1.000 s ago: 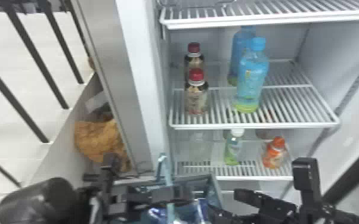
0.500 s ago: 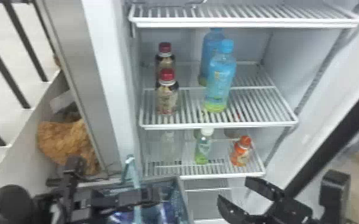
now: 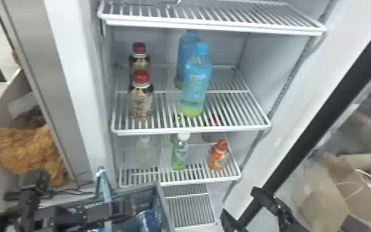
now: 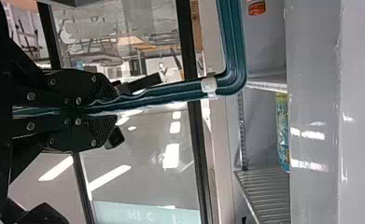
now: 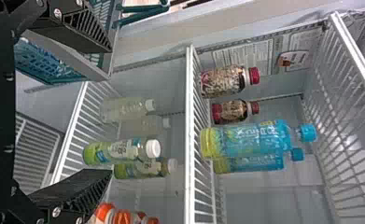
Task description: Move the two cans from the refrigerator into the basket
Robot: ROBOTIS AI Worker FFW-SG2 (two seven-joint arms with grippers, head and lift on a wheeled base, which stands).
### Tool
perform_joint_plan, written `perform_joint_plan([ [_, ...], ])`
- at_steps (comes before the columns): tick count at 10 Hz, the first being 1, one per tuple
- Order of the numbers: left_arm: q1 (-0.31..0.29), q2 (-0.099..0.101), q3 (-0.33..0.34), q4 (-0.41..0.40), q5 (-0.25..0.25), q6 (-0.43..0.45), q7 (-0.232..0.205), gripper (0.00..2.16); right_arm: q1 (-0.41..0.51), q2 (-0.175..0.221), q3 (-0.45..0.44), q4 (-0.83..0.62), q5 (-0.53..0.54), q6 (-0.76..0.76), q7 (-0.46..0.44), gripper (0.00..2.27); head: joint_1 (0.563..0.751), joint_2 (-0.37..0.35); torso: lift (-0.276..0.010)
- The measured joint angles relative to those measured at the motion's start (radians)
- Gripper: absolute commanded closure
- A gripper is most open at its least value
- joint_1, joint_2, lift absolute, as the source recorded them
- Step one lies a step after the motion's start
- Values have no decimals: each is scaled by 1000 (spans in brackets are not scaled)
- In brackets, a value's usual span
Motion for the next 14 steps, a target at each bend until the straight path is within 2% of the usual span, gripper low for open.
perform_joint_plan([
  [2, 0, 3, -6, 4, 0, 1, 0, 1190, 35, 26, -18, 7, 44, -85, -22, 140, 695, -230, -25],
  [4, 0, 6, -12, 9, 0, 1, 0, 1190, 50, 33, -26, 23, 55, -125, -30, 140, 695, -247, -25],
  [10, -7, 20, -41, 14, 15, 1, 0, 1190, 51, 37, -38, 13, 84, -132, -50, 145, 695, -272, -25],
  [14, -7, 13, -34, 14, 26, -2, 0, 1190, 68, 49, -56, -17, 84, -133, -84, 145, 695, -287, -25],
])
